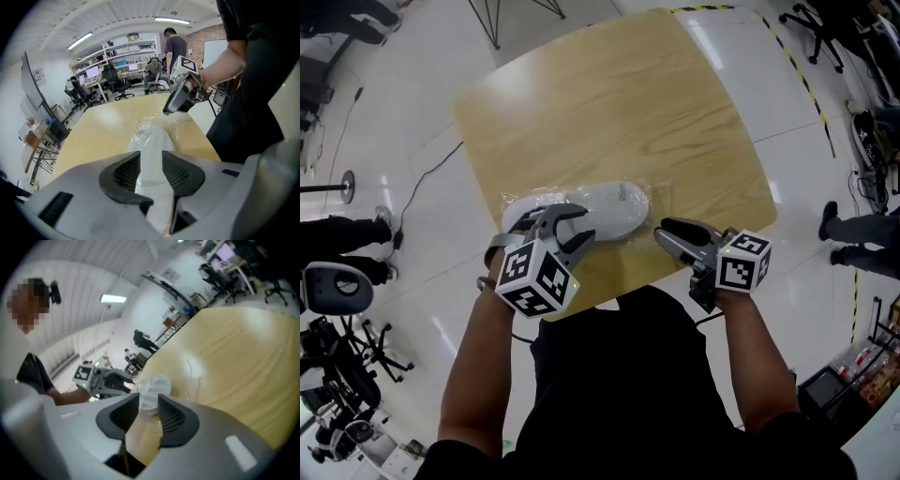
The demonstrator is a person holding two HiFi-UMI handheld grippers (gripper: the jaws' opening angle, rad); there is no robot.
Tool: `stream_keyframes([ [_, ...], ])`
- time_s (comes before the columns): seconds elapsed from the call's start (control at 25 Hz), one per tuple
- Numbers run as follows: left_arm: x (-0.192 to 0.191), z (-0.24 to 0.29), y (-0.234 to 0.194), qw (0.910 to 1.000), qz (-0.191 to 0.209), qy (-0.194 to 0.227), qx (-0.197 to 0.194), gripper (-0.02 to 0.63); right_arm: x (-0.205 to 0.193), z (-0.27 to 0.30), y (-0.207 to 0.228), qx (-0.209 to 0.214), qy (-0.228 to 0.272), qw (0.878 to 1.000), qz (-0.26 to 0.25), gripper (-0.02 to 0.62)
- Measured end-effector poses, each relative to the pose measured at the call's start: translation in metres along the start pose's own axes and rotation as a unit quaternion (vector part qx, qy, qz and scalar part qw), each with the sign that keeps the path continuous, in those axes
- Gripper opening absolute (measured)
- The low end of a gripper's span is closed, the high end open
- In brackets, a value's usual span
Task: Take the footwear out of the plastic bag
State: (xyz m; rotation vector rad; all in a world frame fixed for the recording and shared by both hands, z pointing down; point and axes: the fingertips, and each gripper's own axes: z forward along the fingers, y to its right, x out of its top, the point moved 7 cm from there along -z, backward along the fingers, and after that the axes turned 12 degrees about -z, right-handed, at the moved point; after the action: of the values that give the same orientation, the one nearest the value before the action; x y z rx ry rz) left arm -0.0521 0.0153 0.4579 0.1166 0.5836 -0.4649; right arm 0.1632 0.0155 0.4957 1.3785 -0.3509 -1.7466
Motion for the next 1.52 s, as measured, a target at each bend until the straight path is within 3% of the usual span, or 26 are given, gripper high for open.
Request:
stream_keyframes([
  [0.12,-0.008,0.000,-0.002,0.9999,-0.006,-0.010,0.005,0.150,0.003,-0.001,-0.003,0.033,0.041,0.994,0.095,0.175],
  [0.24,-0.017,0.007,-0.002,0.9992,-0.006,-0.039,0.001,0.152,0.000,0.016,-0.007,0.002,-0.009,0.997,0.073,0.187],
  [0.32,-0.021,0.012,-0.001,0.9983,-0.004,-0.058,0.000,0.156,-0.004,0.028,-0.009,-0.021,-0.053,0.998,0.040,0.150],
  [0.4,-0.021,0.016,-0.001,0.9979,-0.004,-0.065,0.002,0.153,-0.006,0.029,-0.010,-0.012,-0.053,0.998,0.037,0.087],
  [0.48,-0.021,0.018,-0.003,0.9979,-0.006,-0.064,0.004,0.147,-0.006,0.024,-0.006,0.020,-0.020,0.997,0.067,0.055],
  [0.6,-0.024,0.015,-0.004,0.9982,-0.013,-0.058,0.006,0.133,-0.013,0.012,0.003,0.072,0.020,0.987,0.142,0.021],
  [0.68,-0.025,0.014,-0.003,0.9983,-0.015,-0.056,0.008,0.133,-0.018,0.000,0.015,0.069,0.032,0.983,0.168,0.009],
  [0.8,-0.023,0.012,-0.003,0.9987,-0.012,-0.048,0.009,0.133,-0.010,-0.011,0.025,0.018,0.044,0.989,0.137,0.014],
  [0.92,-0.021,0.009,-0.003,0.9992,-0.013,-0.037,0.012,0.133,0.004,0.002,0.007,0.015,0.035,0.994,0.104,0.164],
  [0.96,-0.020,0.009,-0.002,0.9992,-0.013,-0.036,0.013,0.133,0.007,0.009,-0.001,0.018,0.023,0.995,0.093,0.181],
  [1.12,-0.012,0.012,0.001,0.9994,-0.007,-0.033,0.011,0.133,0.000,0.031,-0.016,-0.033,-0.091,0.995,0.011,0.178],
  [1.2,-0.012,0.013,0.001,0.9993,-0.007,-0.034,0.012,0.133,-0.005,0.037,-0.016,-0.050,-0.127,0.990,-0.038,0.111],
  [1.28,-0.011,0.011,0.000,0.9994,-0.008,-0.031,0.013,0.133,0.001,0.034,-0.015,-0.018,-0.091,0.995,-0.022,0.014],
  [1.36,-0.012,0.009,-0.004,0.9995,-0.015,-0.022,0.014,0.132,0.007,0.029,-0.012,0.042,-0.031,0.998,0.041,0.002],
  [1.52,-0.022,0.005,-0.006,0.9992,-0.030,-0.019,0.016,0.124,0.002,0.018,-0.008,0.126,0.035,0.982,0.137,0.003],
])
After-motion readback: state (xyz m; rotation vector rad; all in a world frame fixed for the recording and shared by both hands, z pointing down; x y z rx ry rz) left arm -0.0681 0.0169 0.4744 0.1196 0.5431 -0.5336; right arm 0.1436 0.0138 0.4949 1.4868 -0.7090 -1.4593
